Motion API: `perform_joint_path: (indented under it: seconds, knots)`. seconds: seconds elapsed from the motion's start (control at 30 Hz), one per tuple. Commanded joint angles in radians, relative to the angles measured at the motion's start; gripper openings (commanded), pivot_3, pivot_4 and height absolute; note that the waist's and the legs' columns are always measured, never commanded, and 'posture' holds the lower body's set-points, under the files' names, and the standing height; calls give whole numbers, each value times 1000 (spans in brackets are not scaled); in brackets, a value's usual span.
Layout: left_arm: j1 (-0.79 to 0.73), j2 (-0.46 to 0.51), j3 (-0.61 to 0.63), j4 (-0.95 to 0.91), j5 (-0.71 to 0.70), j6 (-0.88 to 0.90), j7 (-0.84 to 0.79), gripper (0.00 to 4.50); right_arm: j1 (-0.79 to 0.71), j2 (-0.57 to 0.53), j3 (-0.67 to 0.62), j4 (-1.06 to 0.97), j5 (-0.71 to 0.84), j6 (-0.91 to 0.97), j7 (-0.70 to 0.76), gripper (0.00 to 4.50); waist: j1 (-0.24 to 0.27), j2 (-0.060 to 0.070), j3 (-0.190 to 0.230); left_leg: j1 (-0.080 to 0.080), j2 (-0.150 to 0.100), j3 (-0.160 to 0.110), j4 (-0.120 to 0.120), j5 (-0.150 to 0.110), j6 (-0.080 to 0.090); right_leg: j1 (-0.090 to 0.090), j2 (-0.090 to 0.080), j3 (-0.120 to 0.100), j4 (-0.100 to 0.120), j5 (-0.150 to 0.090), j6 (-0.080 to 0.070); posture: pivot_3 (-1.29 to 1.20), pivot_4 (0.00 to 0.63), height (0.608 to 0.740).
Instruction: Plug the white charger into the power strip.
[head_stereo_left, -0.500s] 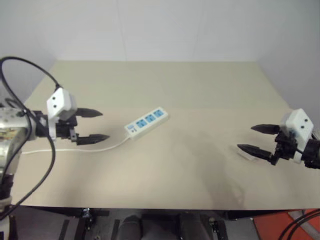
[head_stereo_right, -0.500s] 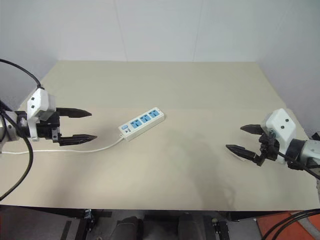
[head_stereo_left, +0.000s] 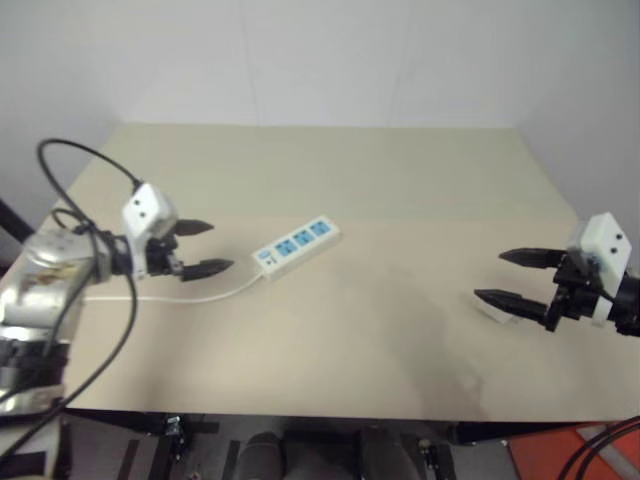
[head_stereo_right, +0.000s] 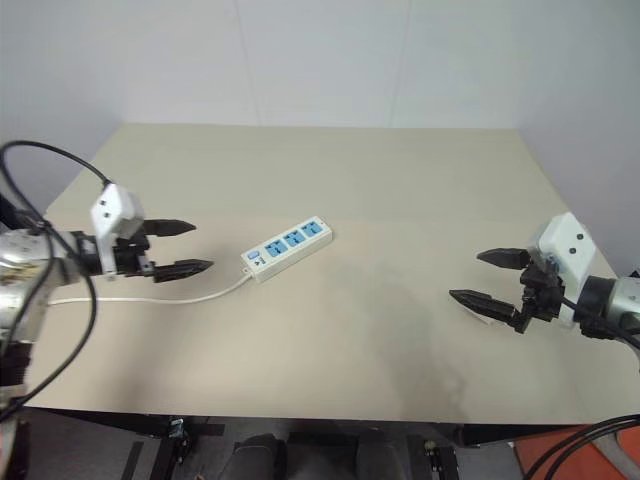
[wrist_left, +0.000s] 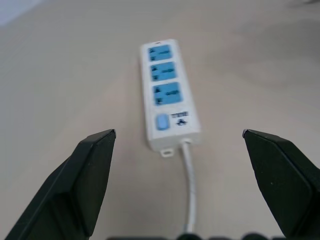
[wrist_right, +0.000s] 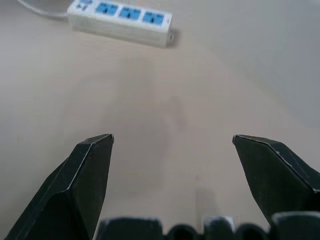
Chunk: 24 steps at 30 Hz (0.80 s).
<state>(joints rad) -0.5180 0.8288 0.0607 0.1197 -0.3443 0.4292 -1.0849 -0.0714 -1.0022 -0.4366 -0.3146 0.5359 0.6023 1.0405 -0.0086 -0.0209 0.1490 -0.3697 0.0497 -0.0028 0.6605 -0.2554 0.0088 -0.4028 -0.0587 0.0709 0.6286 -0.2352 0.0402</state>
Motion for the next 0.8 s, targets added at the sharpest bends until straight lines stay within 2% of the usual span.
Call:
perform_joint_path:
  seconds: [0.03,0.3,0.57,0.8]
  knots:
    - [-65,-61,-29,102,41,-94,16,4454,-38,4,-11,-20,34,15,-24,4500,-2,-1,0,0,0,0,0,0,0,0,0,0,0,0,0,0,150,740]
    - [-177,-212,-143,412,189,-343,32,4454,-91,19,-10,-12,72,53,-72,4500,-5,-1,0,-2,0,0,0,0,0,-1,0,0,-2,0,0,0,150,740]
    - [-283,-314,-159,742,285,-553,102,4454,-79,32,-35,-50,124,84,-94,4500,-5,-1,1,-2,0,0,0,0,0,-1,0,0,-1,1,0,0,150,740]
    - [-327,-377,-146,858,298,-613,102,4454,-79,38,-47,-61,150,99,-122,4500,-4,-1,1,-3,-1,0,0,0,0,-1,0,0,-1,1,1,0,150,740]
